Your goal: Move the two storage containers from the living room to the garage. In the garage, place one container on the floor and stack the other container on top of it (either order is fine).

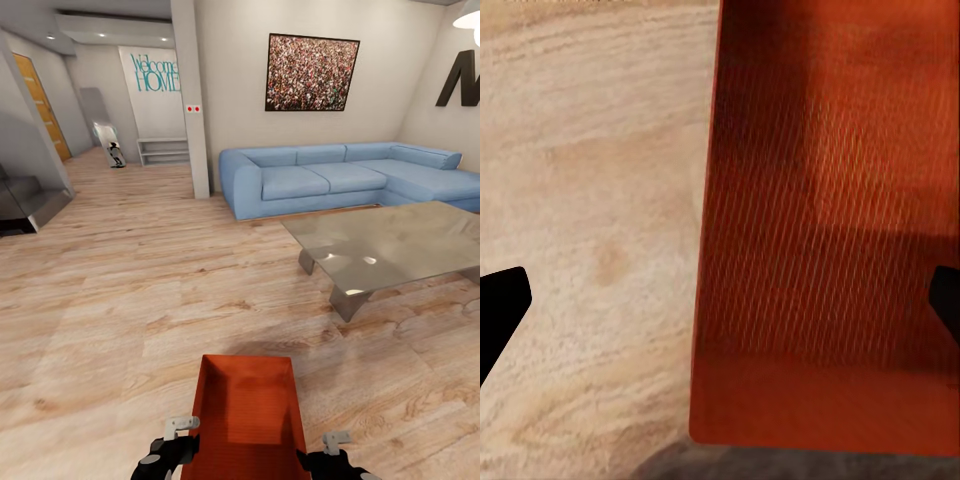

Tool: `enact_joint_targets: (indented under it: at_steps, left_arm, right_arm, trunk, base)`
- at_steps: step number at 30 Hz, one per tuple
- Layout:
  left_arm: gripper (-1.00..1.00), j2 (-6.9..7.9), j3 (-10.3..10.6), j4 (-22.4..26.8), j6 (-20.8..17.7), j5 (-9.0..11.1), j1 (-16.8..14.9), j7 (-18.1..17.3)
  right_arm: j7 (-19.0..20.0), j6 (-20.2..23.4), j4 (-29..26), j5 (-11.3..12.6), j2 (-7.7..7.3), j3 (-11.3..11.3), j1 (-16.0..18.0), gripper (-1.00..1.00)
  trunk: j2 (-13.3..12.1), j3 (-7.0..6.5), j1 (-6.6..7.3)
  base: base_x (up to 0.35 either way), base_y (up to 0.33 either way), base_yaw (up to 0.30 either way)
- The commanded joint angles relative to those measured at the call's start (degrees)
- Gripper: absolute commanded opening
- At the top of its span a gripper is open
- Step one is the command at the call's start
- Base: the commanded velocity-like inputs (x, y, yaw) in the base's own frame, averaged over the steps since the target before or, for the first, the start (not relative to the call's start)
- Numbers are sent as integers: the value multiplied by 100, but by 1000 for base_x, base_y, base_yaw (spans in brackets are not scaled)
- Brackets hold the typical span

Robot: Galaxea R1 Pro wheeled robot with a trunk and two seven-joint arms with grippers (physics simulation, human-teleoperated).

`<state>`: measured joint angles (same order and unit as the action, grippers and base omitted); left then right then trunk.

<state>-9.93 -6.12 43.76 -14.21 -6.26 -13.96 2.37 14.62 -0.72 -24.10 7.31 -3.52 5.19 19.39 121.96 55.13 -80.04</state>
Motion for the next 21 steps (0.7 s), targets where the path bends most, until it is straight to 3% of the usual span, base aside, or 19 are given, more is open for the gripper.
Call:
enact_joint_targets:
  at_steps: [1, 18, 21]
  left_arm:
    - [100, -7, -20, 10, -29, -59, 0, -9]
    - [100, -7, -20, 10, -20, -59, -2, -9]
    - [100, -7, -20, 10, -20, -59, 0, -9]
  right_arm:
    - [-2, -7, 1, 60, -1, 44, 3, 100]
    - [-41, -16, 14, 77, 10, -16, 3, 100]
    - [-241, -24, 47, 81, 10, -18, 3, 100]
  trunk:
    - [2, 5, 1]
    - [2, 5, 1]
    - [2, 5, 1]
  base:
    - [0, 0, 0]
    - [0, 0, 0]
    - [0, 0, 0]
